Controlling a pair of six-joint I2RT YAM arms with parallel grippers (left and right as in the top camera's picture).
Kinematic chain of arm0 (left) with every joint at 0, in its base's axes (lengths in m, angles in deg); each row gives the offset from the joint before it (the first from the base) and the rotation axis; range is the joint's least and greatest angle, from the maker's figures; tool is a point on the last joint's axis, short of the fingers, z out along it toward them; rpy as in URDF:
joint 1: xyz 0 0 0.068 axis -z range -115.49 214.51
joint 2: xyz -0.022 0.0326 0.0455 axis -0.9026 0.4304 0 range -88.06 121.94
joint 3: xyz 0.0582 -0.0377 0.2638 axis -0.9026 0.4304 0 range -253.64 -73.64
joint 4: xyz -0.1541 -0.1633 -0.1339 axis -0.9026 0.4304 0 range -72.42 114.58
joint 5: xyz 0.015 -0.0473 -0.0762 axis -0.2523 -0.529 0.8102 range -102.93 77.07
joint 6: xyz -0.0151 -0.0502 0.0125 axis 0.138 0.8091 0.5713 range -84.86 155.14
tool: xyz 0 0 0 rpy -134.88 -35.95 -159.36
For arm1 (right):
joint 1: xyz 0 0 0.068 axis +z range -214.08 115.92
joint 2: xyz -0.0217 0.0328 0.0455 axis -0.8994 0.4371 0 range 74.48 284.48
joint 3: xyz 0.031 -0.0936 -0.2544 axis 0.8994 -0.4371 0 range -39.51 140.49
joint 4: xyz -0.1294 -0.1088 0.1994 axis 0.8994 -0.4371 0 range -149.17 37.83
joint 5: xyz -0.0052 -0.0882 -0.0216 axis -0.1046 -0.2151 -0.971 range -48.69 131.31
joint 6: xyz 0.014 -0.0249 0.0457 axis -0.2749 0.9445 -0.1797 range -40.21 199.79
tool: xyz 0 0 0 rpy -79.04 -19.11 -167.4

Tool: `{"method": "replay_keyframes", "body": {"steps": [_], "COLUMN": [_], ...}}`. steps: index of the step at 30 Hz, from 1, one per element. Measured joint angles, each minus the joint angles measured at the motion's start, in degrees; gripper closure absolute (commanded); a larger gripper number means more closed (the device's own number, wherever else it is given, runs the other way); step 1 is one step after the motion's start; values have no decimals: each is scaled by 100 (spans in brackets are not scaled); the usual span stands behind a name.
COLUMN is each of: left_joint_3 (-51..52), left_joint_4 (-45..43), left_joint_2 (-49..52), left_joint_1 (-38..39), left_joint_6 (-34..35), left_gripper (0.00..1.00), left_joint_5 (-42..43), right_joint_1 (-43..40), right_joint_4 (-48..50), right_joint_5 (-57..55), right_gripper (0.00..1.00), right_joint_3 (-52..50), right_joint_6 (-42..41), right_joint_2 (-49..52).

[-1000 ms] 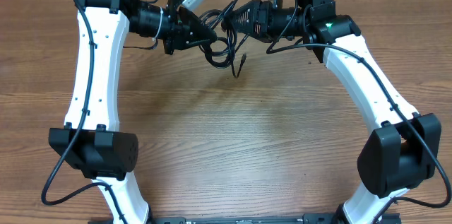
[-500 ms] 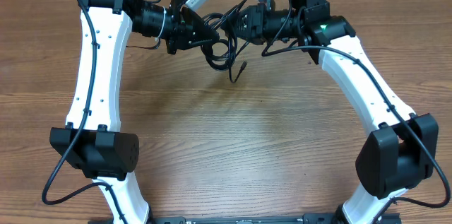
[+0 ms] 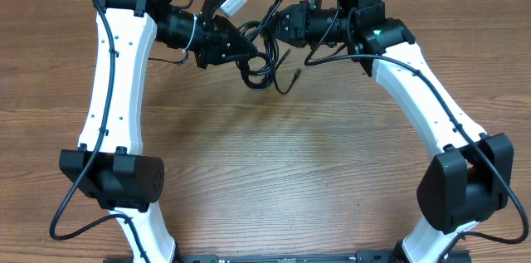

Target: Untangle cables

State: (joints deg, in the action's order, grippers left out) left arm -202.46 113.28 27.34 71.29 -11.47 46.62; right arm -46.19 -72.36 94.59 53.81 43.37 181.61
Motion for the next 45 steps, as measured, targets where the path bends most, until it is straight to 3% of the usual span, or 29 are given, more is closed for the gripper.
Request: {"method": "replay_keyframes", "body": {"steps": [12, 20, 29, 37, 45], "left_joint_3": [0, 0, 0, 0, 0], "left_joint_4": [52, 31, 7, -22, -79], "left_joint_2": [0, 0, 0, 0, 0], "left_joint_1": [37, 74, 76, 129, 149], "left_joint_6": [214, 299, 334, 348, 369], "left_gripper": [96, 96, 96, 96, 96], "left_joint_5": [-369, -444, -452, -452, -428], "right_joint_1": [-662, -957, -1040, -1038, -1019], "right_joint_4": [-87, -852, -1058, -946, 44], "right_joint_5": [-1432, -2618, -3364, -4343, -4734], "right_gripper": [96, 96, 96, 96, 96], "right_joint_3": [2, 0, 2, 2, 2], "right_joint_6": [-87, -17, 221, 258, 264], "right_joint_2": [0, 0, 0, 0, -2]}}
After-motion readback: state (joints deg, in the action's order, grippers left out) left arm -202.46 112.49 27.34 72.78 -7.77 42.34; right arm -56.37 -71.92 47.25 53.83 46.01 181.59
